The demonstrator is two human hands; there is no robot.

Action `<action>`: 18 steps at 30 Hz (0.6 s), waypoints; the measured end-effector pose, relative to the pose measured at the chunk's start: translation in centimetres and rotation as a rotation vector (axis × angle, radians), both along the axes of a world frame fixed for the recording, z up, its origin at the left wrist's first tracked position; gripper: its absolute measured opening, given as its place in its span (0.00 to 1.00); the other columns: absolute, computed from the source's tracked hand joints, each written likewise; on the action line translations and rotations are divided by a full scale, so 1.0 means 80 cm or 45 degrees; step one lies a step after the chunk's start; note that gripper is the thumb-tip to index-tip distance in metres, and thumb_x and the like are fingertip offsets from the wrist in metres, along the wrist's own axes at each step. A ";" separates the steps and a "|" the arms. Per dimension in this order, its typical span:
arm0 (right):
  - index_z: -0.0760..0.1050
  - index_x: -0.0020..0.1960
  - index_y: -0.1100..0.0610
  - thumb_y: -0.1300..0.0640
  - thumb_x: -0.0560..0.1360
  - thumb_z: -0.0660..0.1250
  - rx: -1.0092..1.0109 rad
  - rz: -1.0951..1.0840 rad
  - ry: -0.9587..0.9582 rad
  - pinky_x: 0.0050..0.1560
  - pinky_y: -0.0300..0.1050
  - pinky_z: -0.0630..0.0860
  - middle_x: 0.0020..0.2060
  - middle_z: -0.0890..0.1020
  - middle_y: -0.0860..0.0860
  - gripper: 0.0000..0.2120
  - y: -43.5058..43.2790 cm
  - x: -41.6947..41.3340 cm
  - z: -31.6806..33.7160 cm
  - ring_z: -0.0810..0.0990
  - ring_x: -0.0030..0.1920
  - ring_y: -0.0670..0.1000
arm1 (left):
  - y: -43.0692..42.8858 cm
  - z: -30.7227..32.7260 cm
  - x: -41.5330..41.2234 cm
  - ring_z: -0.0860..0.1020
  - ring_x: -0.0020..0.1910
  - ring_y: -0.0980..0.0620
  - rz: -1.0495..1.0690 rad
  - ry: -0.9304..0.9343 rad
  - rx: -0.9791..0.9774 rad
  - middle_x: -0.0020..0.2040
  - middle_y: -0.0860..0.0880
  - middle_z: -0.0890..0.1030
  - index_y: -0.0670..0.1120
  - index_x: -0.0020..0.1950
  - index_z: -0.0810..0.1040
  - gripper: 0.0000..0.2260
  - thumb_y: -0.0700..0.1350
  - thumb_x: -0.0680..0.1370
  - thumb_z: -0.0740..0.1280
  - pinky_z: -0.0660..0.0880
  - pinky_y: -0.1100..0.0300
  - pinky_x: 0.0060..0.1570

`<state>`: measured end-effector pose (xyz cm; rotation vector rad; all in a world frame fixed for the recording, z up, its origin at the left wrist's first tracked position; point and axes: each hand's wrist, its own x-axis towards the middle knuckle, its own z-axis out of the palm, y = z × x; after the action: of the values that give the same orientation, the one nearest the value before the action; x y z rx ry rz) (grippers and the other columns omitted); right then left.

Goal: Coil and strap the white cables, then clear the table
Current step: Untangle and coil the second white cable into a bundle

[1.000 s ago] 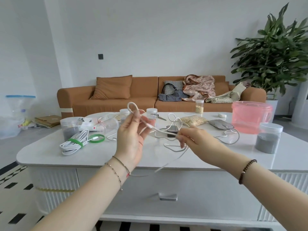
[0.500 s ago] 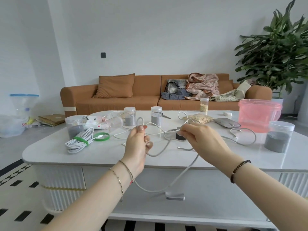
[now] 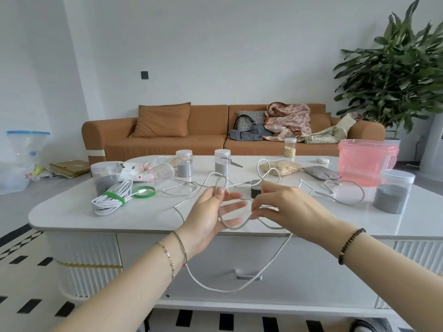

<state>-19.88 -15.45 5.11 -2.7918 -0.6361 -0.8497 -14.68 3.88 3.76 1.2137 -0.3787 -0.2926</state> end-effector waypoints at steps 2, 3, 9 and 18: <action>0.82 0.47 0.47 0.50 0.77 0.70 -0.010 -0.021 -0.043 0.35 0.44 0.69 0.38 0.69 0.44 0.03 0.004 0.001 -0.001 0.68 0.34 0.43 | -0.007 -0.007 -0.004 0.84 0.56 0.42 -0.084 -0.029 0.128 0.54 0.46 0.84 0.43 0.52 0.71 0.10 0.48 0.86 0.55 0.77 0.38 0.58; 0.82 0.47 0.47 0.51 0.77 0.70 -0.008 -0.033 -0.060 0.34 0.45 0.70 0.38 0.69 0.44 0.02 0.006 0.001 -0.002 0.68 0.34 0.45 | -0.011 -0.010 -0.006 0.84 0.55 0.42 -0.126 -0.041 0.170 0.54 0.47 0.83 0.44 0.52 0.71 0.10 0.49 0.86 0.56 0.78 0.40 0.59; 0.77 0.43 0.51 0.48 0.76 0.72 0.008 -0.107 -0.124 0.32 0.39 0.62 0.34 0.69 0.41 0.08 0.010 0.007 -0.005 0.66 0.32 0.45 | -0.028 -0.024 -0.006 0.77 0.34 0.56 -0.075 -0.254 0.409 0.39 0.50 0.80 0.45 0.51 0.69 0.09 0.47 0.87 0.53 0.75 0.63 0.35; 0.59 0.32 0.50 0.34 0.73 0.65 0.019 -0.302 0.131 0.32 0.46 0.64 0.27 0.70 0.48 0.25 -0.049 0.033 -0.024 0.67 0.32 0.53 | 0.010 -0.002 0.048 0.62 0.20 0.58 0.081 -0.253 0.581 0.21 0.56 0.65 0.46 0.38 0.72 0.17 0.47 0.86 0.56 0.59 0.67 0.20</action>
<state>-17.21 -19.40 3.20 -2.9141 -0.2855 -0.7389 -10.86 4.67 3.57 1.7076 -0.4585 -0.2090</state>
